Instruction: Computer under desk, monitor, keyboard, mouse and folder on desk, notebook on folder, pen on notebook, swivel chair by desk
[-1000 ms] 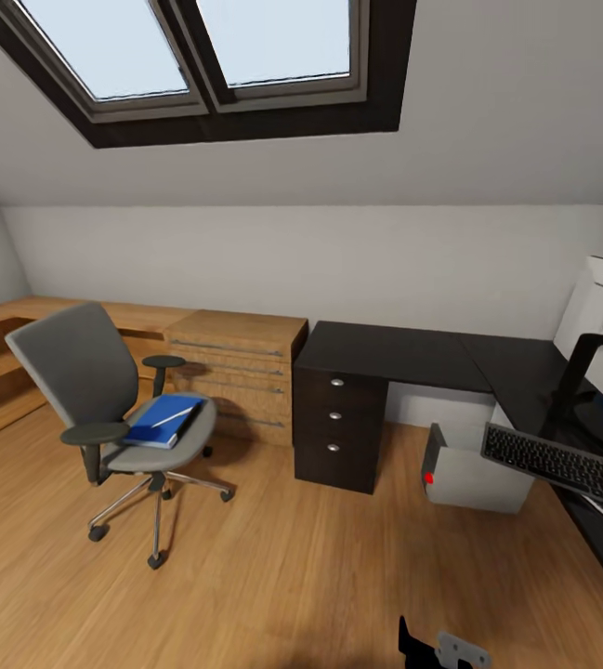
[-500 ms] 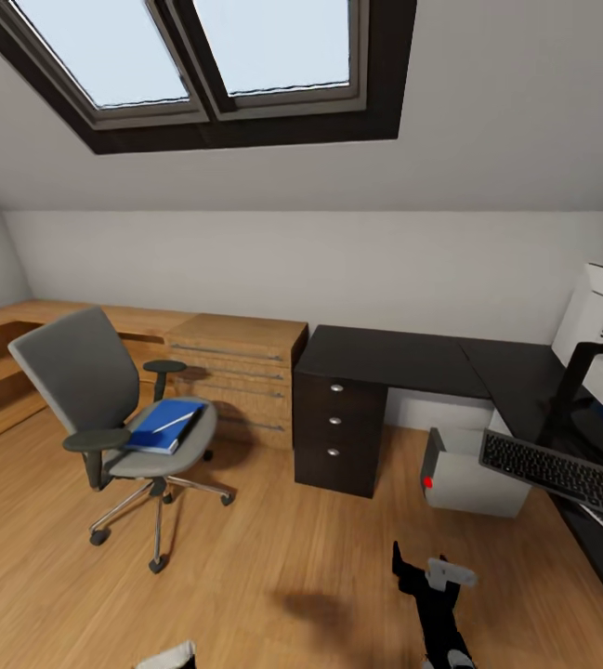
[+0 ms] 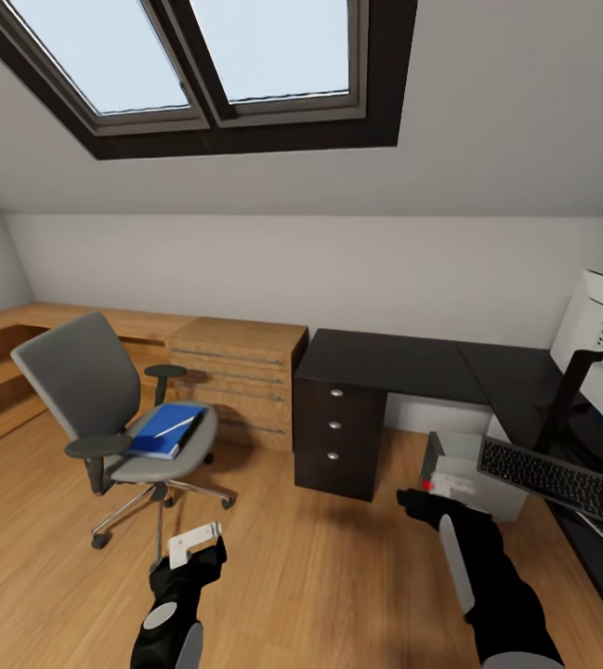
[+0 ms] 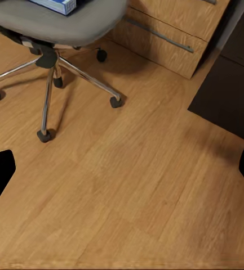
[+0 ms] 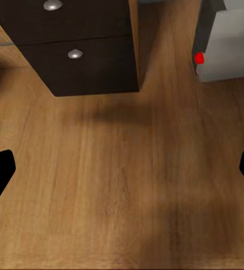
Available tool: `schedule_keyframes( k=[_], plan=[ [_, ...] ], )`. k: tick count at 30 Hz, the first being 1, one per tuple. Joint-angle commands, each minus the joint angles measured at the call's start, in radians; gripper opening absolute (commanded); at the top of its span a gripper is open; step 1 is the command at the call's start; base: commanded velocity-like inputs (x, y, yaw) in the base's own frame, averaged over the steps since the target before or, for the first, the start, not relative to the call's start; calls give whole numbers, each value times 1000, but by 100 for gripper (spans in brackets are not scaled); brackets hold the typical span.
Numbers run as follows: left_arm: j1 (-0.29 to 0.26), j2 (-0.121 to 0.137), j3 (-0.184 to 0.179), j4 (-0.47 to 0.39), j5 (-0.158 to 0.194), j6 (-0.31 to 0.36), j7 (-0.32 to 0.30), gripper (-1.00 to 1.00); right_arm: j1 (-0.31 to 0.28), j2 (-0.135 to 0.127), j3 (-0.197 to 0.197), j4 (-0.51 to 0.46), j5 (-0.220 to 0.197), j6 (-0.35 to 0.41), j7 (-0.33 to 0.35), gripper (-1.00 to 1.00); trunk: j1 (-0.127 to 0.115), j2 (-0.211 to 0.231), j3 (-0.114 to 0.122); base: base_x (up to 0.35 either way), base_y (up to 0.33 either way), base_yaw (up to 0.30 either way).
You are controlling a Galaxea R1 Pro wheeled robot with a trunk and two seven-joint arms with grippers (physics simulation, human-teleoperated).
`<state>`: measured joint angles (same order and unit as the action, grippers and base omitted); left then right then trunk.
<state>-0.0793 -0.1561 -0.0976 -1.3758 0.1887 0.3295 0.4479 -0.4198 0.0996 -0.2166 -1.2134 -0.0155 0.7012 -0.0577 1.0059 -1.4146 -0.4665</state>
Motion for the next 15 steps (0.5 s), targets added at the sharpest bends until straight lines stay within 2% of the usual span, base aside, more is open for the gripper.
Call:
schedule_keyframes(
  k=[1,3,7,10,15],
  plan=[
    [-1,0,-3,13,8,4,8,100,0,1,-10,-11,-3,26,-3,100,-4,7,2,0,0,0],
    [-1,1,-5,31,7,3,7,100,0,0,-30,-25,-3,55,-3,100,-12,21,8,0,0,0],
    [-1,0,-14,28,6,2,9,100,1,0,-68,-45,-3,92,-4,100,-12,21,8,0,0,0],
    [0,2,-43,22,6,2,10,100,1,-1,-79,-50,-1,99,-4,100,-12,21,8,0,0,0],
    [0,4,-54,26,5,2,10,100,6,0,-82,-51,1,100,-2,100,-12,21,9,0,0,-122]
  ],
)
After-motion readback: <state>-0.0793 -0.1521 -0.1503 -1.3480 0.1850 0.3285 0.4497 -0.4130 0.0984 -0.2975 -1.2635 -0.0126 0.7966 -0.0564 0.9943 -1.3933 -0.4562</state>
